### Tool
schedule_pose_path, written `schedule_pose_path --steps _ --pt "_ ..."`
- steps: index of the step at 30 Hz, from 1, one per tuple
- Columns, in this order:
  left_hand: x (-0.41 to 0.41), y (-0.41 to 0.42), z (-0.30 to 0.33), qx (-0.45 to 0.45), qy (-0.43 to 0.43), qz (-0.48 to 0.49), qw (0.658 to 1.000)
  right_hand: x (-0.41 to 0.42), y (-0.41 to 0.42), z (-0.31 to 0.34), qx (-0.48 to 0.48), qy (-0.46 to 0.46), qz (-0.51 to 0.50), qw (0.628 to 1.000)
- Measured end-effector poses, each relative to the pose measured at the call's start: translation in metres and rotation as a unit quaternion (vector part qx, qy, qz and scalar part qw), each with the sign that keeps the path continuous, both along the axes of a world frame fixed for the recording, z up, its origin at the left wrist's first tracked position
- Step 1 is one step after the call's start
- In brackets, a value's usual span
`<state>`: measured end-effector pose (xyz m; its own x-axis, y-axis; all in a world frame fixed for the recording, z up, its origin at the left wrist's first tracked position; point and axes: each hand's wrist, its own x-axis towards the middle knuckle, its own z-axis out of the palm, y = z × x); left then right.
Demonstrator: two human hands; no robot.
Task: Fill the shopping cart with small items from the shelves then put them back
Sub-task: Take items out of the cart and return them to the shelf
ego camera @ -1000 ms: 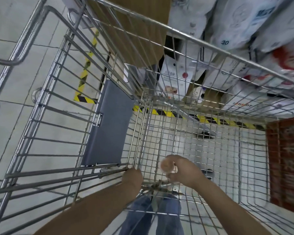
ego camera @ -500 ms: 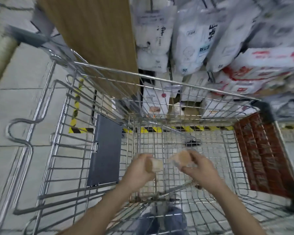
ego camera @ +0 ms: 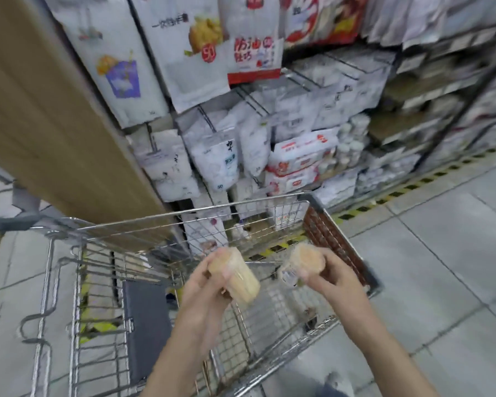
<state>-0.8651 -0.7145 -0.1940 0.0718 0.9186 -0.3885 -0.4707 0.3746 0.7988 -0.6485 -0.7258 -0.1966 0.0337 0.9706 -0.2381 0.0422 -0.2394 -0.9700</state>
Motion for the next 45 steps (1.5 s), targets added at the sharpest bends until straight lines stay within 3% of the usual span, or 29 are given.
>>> schedule_pose_path --steps 5,12,26,34,45 --pt "0.049 0.0 0.044 0.015 0.014 -0.057 0.998 0.053 -0.031 0.05 0.018 0.057 -0.054 0.997" --pt "0.159 -0.002 0.074 0.031 -0.009 -0.099 0.995 0.166 -0.058 0.068 0.025 0.113 -0.171 0.978" --pt "0.399 0.013 0.085 0.06 -0.016 -0.185 0.981 0.409 -0.082 0.075 0.015 0.103 -0.295 0.95" --pt "0.499 0.089 0.093 0.063 0.003 -0.205 0.977 0.506 -0.023 0.074 0.036 0.096 -0.299 0.949" --pt "0.675 0.27 0.112 0.1 0.05 -0.234 0.966 0.671 0.132 0.09 0.055 0.078 -0.319 0.943"
